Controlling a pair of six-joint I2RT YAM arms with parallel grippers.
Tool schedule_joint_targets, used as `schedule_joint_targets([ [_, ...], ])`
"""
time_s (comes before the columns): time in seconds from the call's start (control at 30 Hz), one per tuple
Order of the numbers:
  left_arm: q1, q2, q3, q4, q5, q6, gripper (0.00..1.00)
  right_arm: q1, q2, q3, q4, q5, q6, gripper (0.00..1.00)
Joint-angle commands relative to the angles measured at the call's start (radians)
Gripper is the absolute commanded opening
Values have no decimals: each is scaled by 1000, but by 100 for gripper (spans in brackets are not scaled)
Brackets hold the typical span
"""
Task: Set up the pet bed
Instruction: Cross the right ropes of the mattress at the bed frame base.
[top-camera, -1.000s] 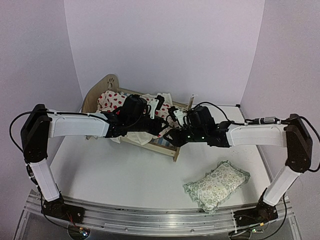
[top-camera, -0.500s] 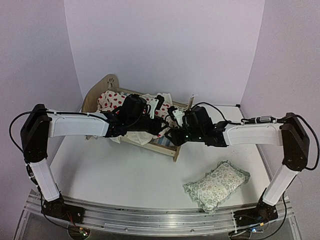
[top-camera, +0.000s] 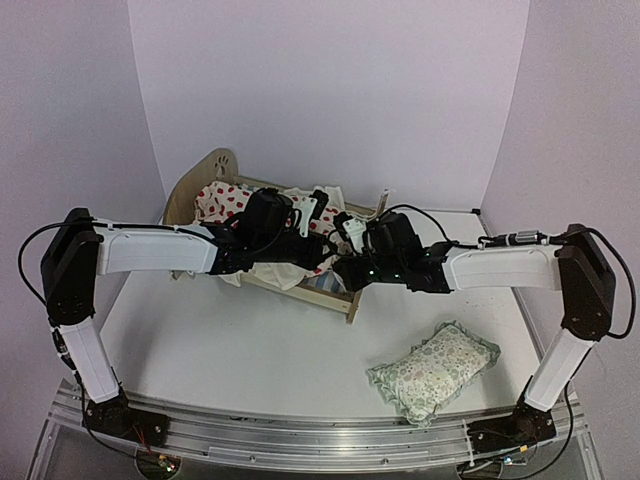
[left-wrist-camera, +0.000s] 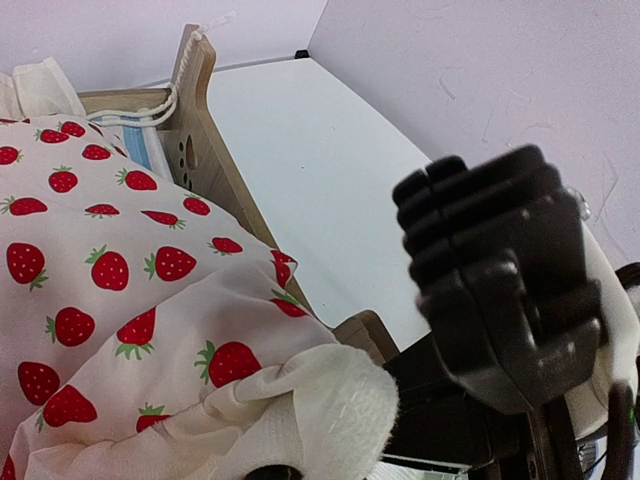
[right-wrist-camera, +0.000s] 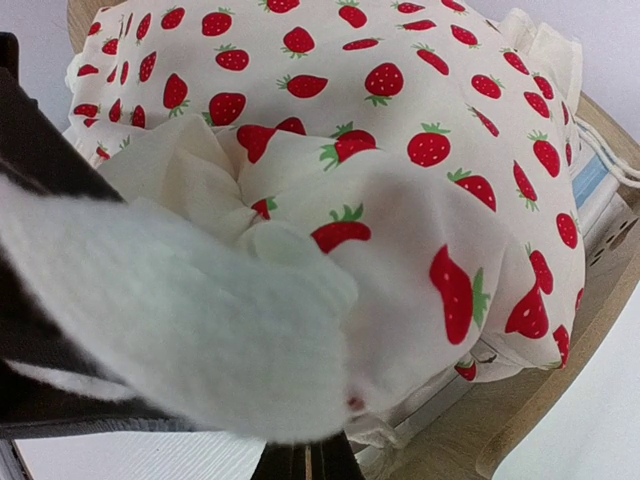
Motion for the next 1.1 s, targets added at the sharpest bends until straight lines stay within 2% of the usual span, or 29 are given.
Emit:
schedule_joint_targets([
  [0.0,9,-72,19,11,3,-4,0,2,-12,34,1,16,13,0],
  [0.3,11,-60,-18,65,-7,26,0,8,-121,106,-209,-58,79,0],
  [0.67,11,-25,-36,116,11,55,1,8,-80,289,-499,-34,150,0],
  [0.8,11,-30,-46,115,4,65,23,9,-52,330,-562,49,152,0],
  [0.87,11,-50,-67,116,-7,73,41,8,-50,332,-564,91,151,0],
  [0.9,11,-68,-80,119,-17,77,53,8,-48,337,-564,102,151,0],
  [0.93,11,-86,-103,127,-29,83,60,8,-42,343,-564,107,149,0],
  [1.0,11,-126,-150,144,-43,91,71,7,-29,362,-566,111,147,0],
  [1.07,12,-169,-193,156,-43,98,77,7,-11,379,-569,114,147,0],
])
